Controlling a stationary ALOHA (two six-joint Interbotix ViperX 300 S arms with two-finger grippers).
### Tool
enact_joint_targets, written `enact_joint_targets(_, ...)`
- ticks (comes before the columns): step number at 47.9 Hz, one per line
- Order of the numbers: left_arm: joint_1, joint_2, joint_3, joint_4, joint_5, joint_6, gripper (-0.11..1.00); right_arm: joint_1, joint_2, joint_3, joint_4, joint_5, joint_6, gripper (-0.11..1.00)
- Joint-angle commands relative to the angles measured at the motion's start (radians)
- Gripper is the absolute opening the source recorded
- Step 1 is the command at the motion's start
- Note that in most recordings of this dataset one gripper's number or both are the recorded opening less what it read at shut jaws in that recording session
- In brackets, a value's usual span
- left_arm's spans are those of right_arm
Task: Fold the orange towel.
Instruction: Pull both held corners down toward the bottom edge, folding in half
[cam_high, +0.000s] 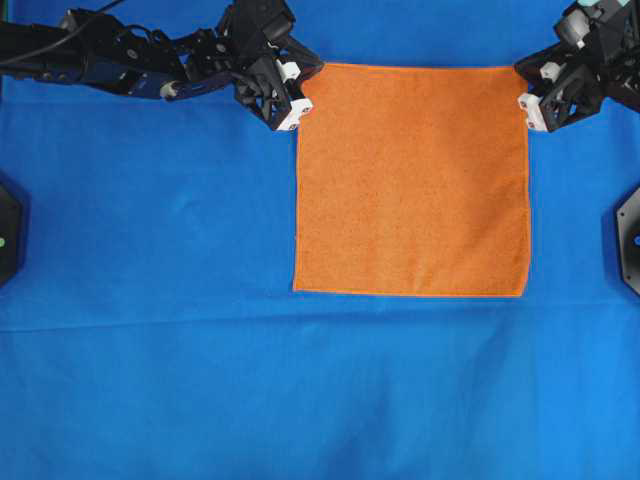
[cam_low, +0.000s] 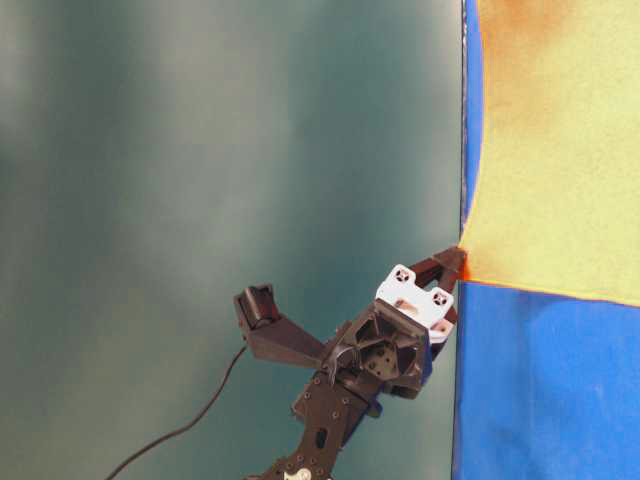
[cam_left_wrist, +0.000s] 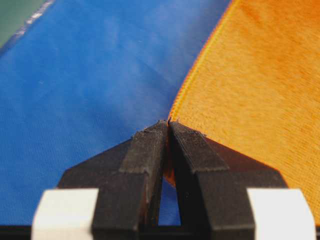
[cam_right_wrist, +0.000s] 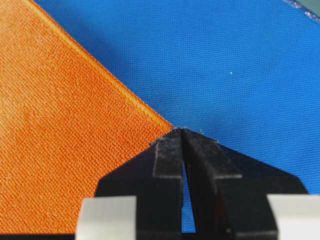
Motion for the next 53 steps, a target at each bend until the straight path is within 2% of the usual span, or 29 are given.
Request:
enact_joint_targets(1,-0.026,-0.046,-0.002,0.002,0.015,0.002,0.05,0.017,-0.020,-0.003,-0.002,0.000,0.008,0.02)
enact_joint_targets(8,-0.071,-0.083,0.034,0.002,0.060,0.003,0.05,0.074,-0.080,0.015,0.006,0.067,0.021,0.02)
enact_joint_targets(17,-0.143,-0.138,0.104,0.002,0.083,0.002,0.05,0.192,-0.216,0.051,0.029,0.212,0.072,0.02)
enact_joint_targets(23,-0.210,-0.167,0.144,0.002,0.084,0.002,0.05,0.287,-0.310,0.081,0.046,0.278,0.121,0.02)
enact_joint_targets(34,-0.347,-0.172,0.163,0.002,0.100,-0.014,0.05,0.500,-0.439,0.103,0.072,0.419,0.258,0.02)
enact_joint_targets(44,-0.449,-0.160,0.146,0.002,0.155,-0.018,0.05,0.678,-0.423,0.104,0.078,0.485,0.402,0.02)
enact_joint_targets(53,-0.492,-0.155,0.144,0.002,0.170,-0.020,0.05,0.805,-0.351,0.101,0.078,0.483,0.505,0.02)
